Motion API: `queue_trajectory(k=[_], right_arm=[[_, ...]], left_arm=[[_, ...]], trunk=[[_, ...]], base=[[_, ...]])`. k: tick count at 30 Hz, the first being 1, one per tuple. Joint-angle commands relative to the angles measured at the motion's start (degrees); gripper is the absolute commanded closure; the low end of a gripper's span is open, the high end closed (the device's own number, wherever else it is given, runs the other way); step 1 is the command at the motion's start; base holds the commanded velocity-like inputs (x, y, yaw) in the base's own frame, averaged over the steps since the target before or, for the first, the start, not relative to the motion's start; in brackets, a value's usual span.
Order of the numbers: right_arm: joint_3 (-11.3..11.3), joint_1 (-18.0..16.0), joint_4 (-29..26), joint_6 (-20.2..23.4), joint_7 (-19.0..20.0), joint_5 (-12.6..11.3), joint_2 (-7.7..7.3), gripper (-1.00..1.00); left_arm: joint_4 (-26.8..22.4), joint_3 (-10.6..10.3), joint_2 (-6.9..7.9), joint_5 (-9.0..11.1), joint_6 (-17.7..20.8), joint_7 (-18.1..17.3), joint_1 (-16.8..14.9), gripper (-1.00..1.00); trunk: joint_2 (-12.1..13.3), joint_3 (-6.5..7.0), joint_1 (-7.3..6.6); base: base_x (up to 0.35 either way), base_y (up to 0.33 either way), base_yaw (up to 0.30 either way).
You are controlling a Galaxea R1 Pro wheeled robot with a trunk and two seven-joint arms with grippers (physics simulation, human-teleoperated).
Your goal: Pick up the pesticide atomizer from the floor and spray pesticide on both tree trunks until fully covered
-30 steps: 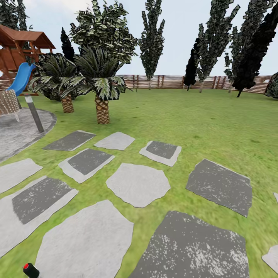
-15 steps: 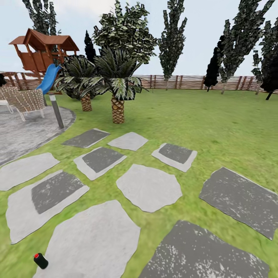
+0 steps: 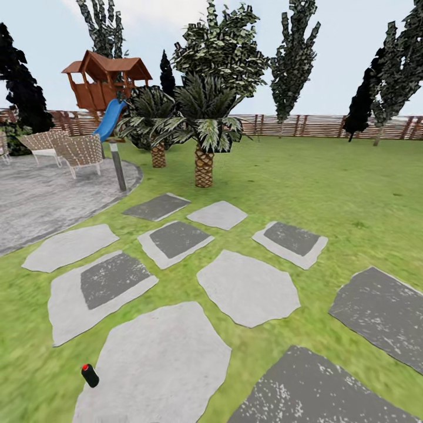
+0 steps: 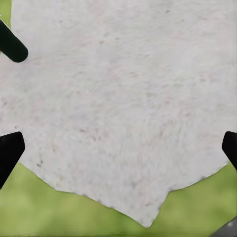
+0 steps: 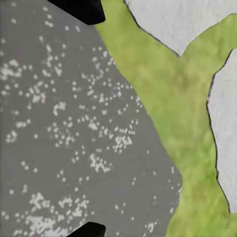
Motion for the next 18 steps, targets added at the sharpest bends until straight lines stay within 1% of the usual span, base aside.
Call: queue_trajectory(k=[1,18], right_arm=[[0.00,0.00,0.00,0.00,0.00,0.00,0.00,-1.00],[0.00,0.00,0.00,0.00,0.00,0.00,0.00,-1.00]], left_arm=[[0.01,0.04,0.00,0.00,0.07,0.00,0.00,-1.00],[-0.05,0.05,0.06,0.00,0.18,0.09,0.00,-1.00]], trunk=[[0.00,0.00,0.00],[0.00,0.00,0.00]], base=[[0.148,-0.195,0.275],[0.168,-0.229,0.275]])
